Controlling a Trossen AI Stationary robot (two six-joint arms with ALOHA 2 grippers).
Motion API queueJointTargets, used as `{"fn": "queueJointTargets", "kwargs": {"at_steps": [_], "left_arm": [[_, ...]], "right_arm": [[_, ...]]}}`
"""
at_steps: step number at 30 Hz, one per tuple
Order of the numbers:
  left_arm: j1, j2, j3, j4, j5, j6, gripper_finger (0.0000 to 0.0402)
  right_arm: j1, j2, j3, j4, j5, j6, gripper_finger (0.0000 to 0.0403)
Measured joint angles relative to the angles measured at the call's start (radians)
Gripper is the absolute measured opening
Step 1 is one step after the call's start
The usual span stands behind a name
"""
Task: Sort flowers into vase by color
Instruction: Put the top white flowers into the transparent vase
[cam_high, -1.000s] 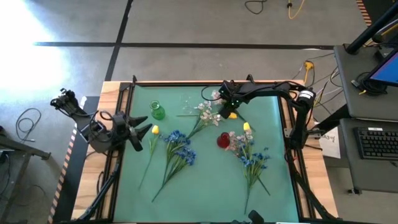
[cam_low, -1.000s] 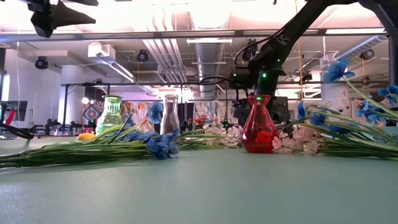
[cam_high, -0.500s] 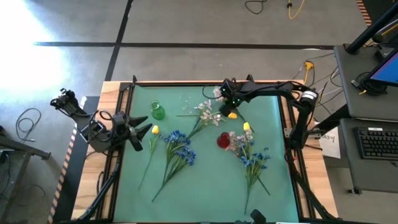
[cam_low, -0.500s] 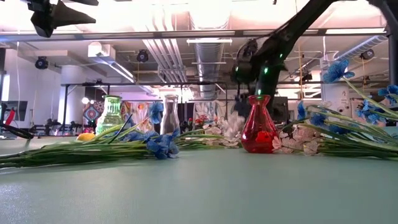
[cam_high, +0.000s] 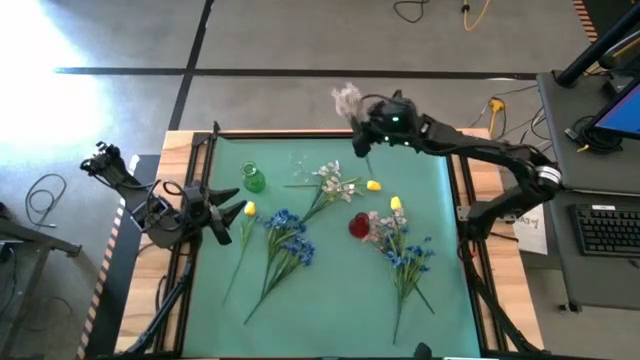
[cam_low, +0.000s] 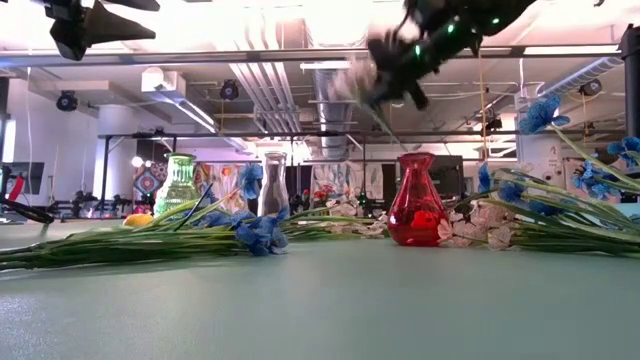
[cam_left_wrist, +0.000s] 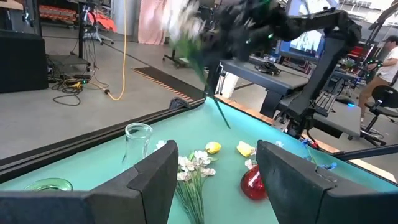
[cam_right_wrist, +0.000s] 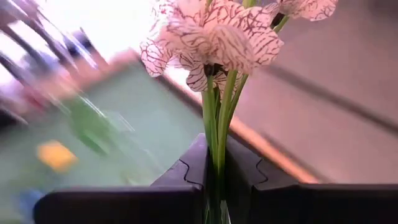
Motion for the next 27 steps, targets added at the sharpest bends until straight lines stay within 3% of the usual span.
{"fn": "queueJointTargets", "kwargs": {"at_steps": [3,8,14,20,27], "left_arm": [[0.000,0.006,0.000,0.000,0.000,-0.005,0.0206],[0.000,0.014,0.000,0.002,0.002,-0.006,0.0206],[0.000,0.016,0.000,0.001,0.002,-0.006,0.0206],[0.000,0.016,0.000,0.001,0.003,-0.010,0.0206],[0.000,0.018,0.000,-0.002,0.004,-0.017,0.0206]], "right_arm": [[0.019,-0.019,-0.076,0.321,-0.066,0.029,0.0023],[0.057,0.025,-0.193,0.807,-0.063,0.085,0.0023],[0.091,0.162,-0.225,1.217,-0.041,0.104,0.0023],[0.111,0.304,-0.177,1.401,-0.009,0.091,0.0023],[0.113,0.387,-0.101,1.412,-0.007,0.062,0.0023]]}}
